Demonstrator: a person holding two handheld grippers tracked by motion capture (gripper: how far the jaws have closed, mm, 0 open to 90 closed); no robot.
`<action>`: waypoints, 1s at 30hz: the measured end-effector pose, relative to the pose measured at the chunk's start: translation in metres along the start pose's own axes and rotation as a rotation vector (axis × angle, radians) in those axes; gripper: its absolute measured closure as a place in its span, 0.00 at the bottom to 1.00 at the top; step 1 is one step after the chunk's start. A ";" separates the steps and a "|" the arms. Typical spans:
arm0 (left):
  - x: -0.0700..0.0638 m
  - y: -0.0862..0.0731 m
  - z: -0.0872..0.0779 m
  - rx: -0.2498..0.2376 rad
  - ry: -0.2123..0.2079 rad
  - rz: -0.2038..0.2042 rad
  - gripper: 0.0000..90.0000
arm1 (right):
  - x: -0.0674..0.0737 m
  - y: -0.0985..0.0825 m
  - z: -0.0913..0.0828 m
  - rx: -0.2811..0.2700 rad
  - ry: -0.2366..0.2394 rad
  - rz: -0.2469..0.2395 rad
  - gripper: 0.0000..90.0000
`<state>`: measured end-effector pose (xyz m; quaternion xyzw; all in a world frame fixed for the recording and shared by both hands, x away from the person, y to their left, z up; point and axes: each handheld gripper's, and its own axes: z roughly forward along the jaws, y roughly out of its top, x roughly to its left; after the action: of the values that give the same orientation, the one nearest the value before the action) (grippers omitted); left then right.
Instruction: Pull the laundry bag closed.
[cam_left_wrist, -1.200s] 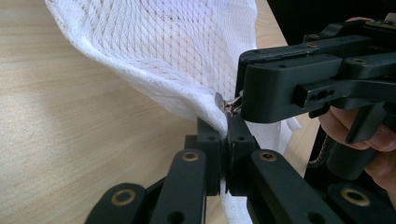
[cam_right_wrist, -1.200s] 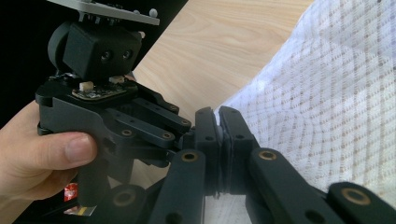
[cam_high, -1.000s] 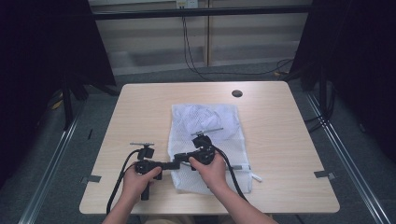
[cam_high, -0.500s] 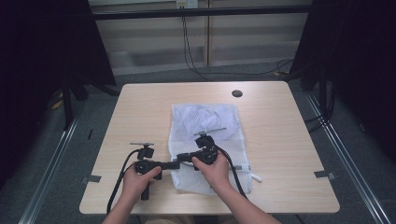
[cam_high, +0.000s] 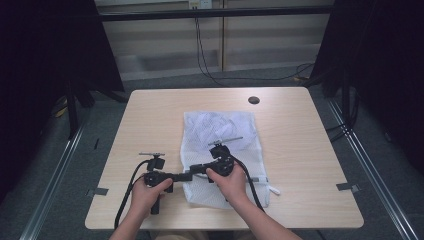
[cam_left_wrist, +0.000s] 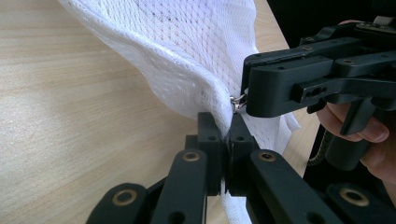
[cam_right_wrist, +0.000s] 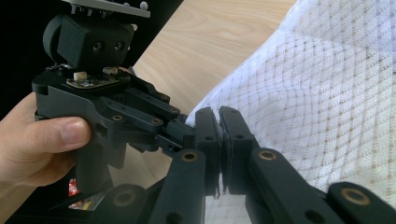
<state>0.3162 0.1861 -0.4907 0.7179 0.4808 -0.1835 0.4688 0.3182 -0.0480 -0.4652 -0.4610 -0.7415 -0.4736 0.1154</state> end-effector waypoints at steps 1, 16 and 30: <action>0.000 0.000 -0.001 0.001 -0.003 0.001 0.97 | 0.000 0.000 0.000 -0.001 -0.007 -0.007 0.96; 0.000 0.000 -0.001 -0.001 -0.001 0.012 0.98 | -0.004 0.000 -0.003 0.005 -0.008 -0.014 0.97; 0.000 0.000 -0.004 -0.007 0.002 0.008 0.98 | -0.017 -0.003 -0.014 0.002 -0.030 0.015 0.96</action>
<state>0.3160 0.1897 -0.4888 0.7185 0.4788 -0.1792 0.4715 0.3216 -0.0699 -0.4697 -0.4734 -0.7401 -0.4651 0.1084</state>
